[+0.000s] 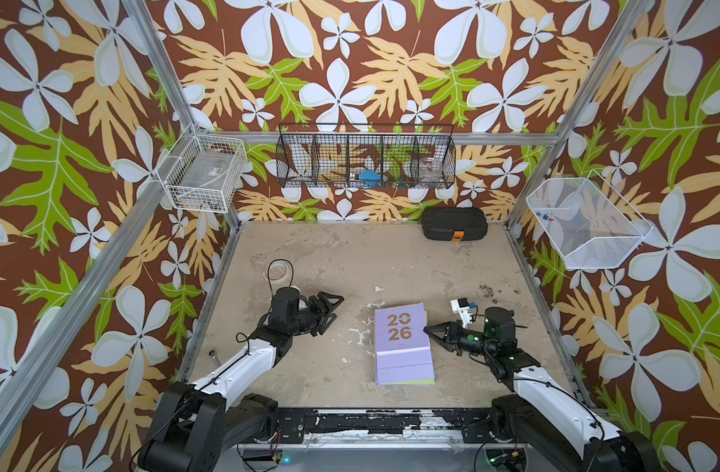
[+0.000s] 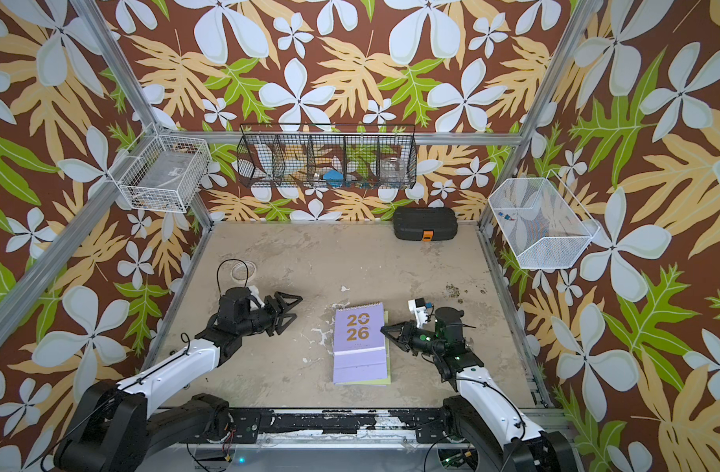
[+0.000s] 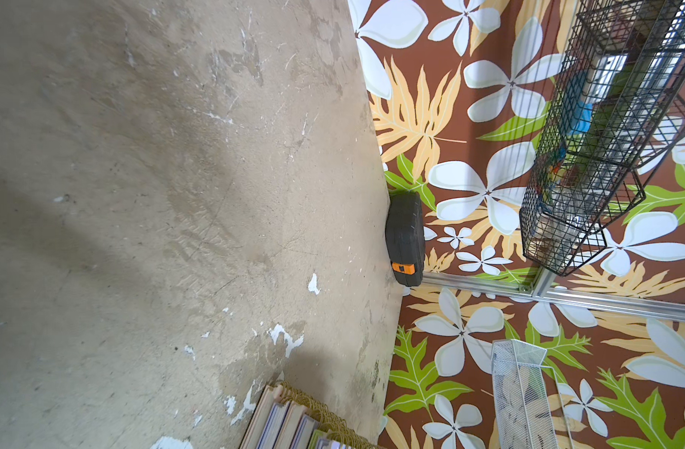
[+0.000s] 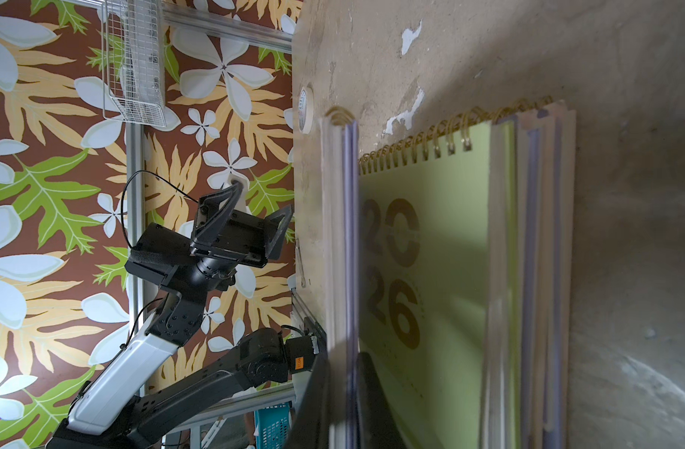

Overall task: Stack the calendars
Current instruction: Place the calendar at the calendar.

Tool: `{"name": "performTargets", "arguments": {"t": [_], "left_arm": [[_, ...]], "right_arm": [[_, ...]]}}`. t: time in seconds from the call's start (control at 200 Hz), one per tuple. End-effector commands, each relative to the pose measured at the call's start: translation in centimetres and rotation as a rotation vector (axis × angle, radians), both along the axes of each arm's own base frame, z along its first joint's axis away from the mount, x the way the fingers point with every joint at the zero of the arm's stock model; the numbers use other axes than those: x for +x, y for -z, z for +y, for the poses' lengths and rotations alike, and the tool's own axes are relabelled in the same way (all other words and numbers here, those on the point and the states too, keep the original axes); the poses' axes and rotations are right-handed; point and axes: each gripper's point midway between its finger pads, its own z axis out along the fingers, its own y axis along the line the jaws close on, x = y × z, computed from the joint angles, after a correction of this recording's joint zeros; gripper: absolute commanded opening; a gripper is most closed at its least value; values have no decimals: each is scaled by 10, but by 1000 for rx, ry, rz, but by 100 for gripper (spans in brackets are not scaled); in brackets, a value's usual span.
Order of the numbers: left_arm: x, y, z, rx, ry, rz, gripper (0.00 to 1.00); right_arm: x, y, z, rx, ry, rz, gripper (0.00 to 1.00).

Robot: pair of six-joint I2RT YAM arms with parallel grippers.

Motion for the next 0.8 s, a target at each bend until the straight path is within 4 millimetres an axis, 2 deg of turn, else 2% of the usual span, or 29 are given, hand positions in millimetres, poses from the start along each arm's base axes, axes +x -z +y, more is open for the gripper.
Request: {"name": "performTargets", "arguments": {"t": [0.0,0.275,0.571,0.791], "left_arm": [[0,-3,-2,-4,15,-17,73],[-7,8,-3,1,28,15,73],[-26,22,-30,18,95,45,74],[-30,24,-33,19,99,52,73]], "right_arm": [[2,5,-2,-27,12,-6,0],[1,18,-8,-72,30,14,0],[2,28,-11,-104,37,31,2],[3,36,-14,-130,44,44,7]]}}
